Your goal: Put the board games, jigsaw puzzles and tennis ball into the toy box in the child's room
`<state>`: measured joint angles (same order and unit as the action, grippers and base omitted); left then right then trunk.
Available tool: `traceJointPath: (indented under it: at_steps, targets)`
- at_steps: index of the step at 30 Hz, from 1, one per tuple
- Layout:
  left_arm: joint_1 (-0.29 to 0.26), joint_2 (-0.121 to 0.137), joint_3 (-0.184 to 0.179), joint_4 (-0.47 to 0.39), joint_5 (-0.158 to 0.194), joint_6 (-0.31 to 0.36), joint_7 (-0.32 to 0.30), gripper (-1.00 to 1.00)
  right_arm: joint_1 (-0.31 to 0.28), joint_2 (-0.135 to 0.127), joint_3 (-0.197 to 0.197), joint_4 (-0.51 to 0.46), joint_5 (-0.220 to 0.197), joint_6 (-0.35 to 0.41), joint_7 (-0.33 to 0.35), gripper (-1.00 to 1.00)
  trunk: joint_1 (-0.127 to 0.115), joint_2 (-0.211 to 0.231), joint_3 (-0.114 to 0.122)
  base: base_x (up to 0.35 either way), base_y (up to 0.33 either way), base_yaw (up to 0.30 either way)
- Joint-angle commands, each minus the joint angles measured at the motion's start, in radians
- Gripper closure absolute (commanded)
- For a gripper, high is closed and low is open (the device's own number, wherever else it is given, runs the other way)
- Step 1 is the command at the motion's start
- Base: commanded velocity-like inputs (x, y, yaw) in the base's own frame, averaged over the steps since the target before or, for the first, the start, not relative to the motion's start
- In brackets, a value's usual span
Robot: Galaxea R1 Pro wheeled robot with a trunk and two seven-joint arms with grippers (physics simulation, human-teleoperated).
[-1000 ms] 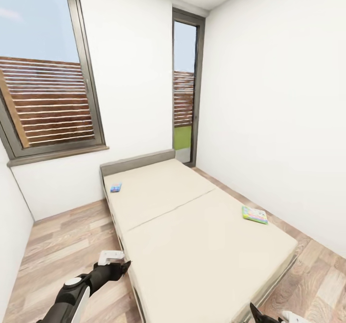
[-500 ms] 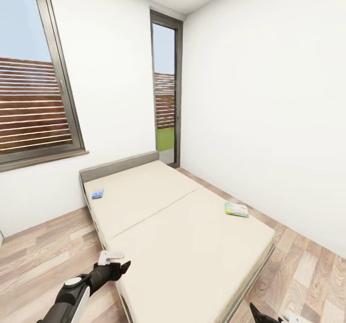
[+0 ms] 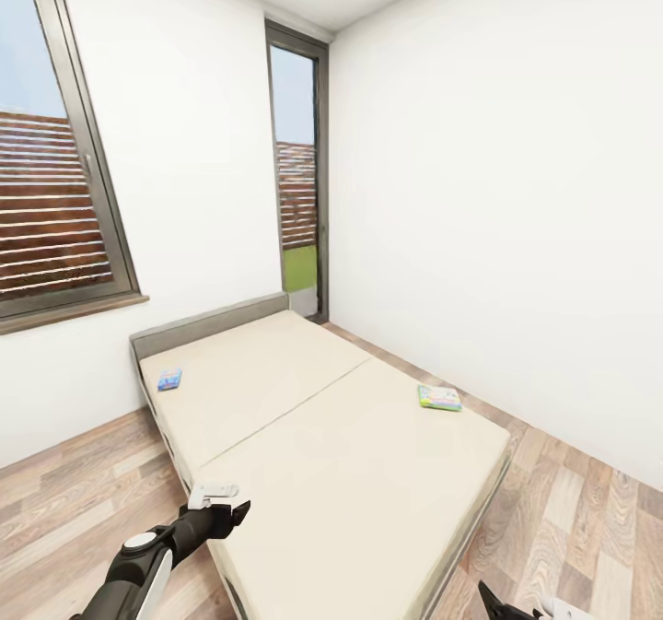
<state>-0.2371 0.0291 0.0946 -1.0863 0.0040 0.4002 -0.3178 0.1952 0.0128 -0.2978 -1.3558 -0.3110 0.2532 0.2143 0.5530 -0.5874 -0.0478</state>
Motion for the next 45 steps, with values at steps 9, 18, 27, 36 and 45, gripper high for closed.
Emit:
traceJointPath:
  at_steps: [9, 18, 27, 36, 45]
  targets:
    - [-0.001, 0.000, 0.002, -0.001, 0.000, 0.008, -0.006, -1.00, 0.000, 0.002, -0.003, -0.002, -0.008, 0.008, 0.004, -1.00, 0.000, -0.002, -0.002, 0.000, 0.082, -0.010]
    - [-0.001, -0.001, 0.002, -0.001, 0.000, 0.007, -0.005, -1.00, 0.000, 0.003, -0.003, -0.002, -0.009, 0.008, 0.004, -1.00, 0.000, -0.002, 0.002, 0.000, 0.143, -0.163]
    - [-0.001, 0.000, 0.002, -0.001, 0.001, 0.007, -0.005, -1.00, 0.000, 0.003, -0.003, -0.002, -0.009, 0.008, 0.004, -1.00, 0.000, -0.002, 0.007, 0.000, 0.017, -0.247]
    - [-0.001, 0.000, 0.002, -0.001, 0.001, 0.008, -0.005, -1.00, 0.000, 0.003, -0.003, -0.002, -0.010, 0.008, 0.004, -1.00, 0.000, -0.002, 0.013, 0.000, 0.009, -0.256]
    - [-0.001, 0.000, 0.002, -0.001, 0.001, 0.008, -0.005, -1.00, 0.000, 0.003, -0.003, -0.001, -0.010, 0.008, 0.004, -1.00, 0.000, -0.002, 0.018, 0.000, 0.197, -0.257]
